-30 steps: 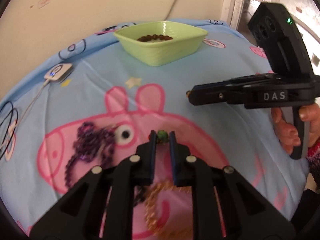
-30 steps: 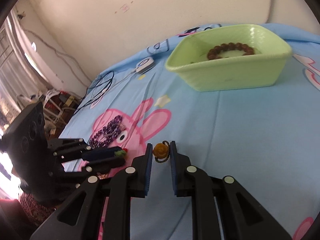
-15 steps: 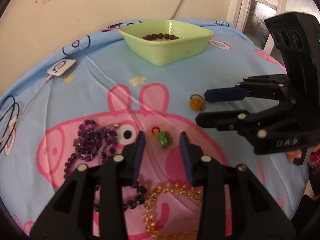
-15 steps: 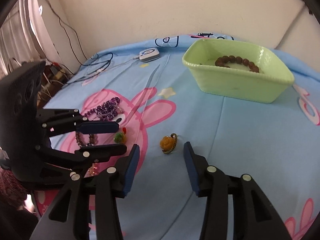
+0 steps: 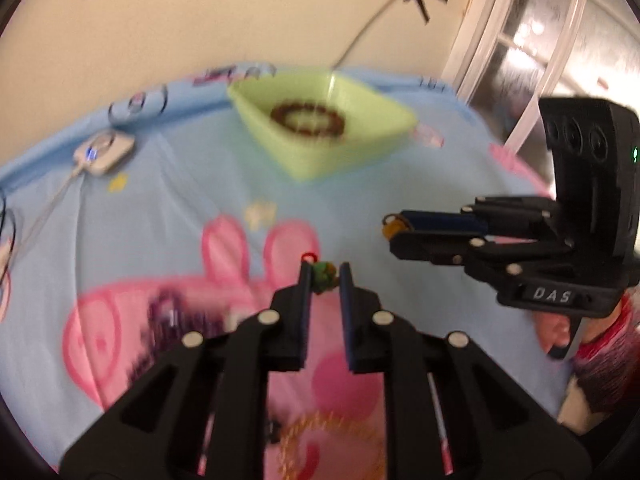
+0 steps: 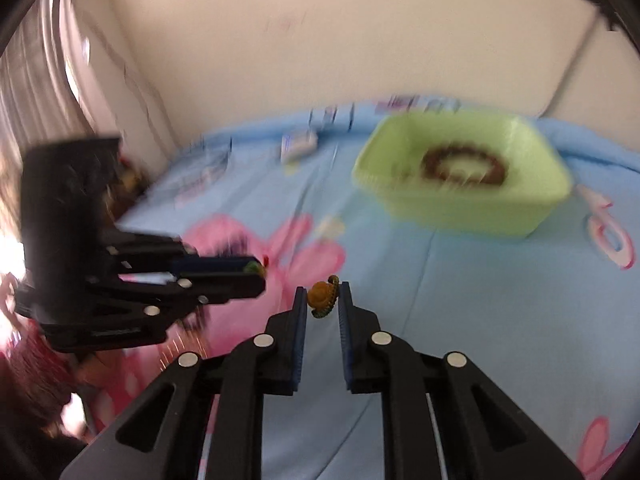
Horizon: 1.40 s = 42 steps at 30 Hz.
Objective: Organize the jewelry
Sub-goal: 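Carry both items over the green tray and open both grippers, then grasp the purple bead necklace with the right gripper and lift it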
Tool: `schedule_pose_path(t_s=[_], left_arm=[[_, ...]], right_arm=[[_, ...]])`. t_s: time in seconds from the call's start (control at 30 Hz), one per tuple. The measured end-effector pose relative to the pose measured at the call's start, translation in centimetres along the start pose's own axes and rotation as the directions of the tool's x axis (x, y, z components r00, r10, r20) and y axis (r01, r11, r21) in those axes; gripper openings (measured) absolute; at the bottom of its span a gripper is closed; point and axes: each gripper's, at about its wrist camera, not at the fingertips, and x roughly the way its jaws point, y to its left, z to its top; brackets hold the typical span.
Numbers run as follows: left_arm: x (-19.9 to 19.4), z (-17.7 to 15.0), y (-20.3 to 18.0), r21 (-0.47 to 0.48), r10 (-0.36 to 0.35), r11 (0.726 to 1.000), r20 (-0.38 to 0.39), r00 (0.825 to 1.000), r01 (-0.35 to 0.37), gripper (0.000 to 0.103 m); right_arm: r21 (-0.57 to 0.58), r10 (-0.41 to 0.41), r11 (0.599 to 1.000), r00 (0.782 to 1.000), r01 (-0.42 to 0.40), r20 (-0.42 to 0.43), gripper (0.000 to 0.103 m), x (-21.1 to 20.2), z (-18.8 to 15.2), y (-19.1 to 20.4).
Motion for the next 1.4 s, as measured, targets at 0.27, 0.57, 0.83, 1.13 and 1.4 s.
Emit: schedule_pose_path(t_s=[0.27,0.57,0.83,1.13,1.4], left_arm=[[4.4,9.6,1.0,-0.065,-0.05,0.996,0.045,0.998,0.053,0.013],[8.7,10.5,0.0,-0.079,0.044,0.996,0.017,0.999,-0.043,0.053],[5.4,9.3,0.8,-0.176,0.08,0.983,0.123,0.989,-0.058,0.065],[-3.0,1.4,1.7,-0.179,0.183,0.972,0.18,0.966,-0.151,0.065],[-8.6,-6.9,5.7,-0.234,0.363,0.918,0.167,0.917,-0.32,0.071]], right_arm=[[0.197,-0.042,0.98,0.988,0.012,0.151,0.0,-0.7,5.5,-6.7],[0.266,-0.177,0.956,0.965,0.122,0.193,0.029,0.5,4.5,-9.5],[0.271,-0.22,0.951,0.939,0.147,0.265,0.044,-0.8,4.5,-8.5],[0.316,-0.205,0.94,0.952,0.127,0.226,0.065,-1.6,0.7,-3.6],[0.233,-0.119,0.966,0.993,0.109,0.026,0.065,2.9,-2.6,0.9]])
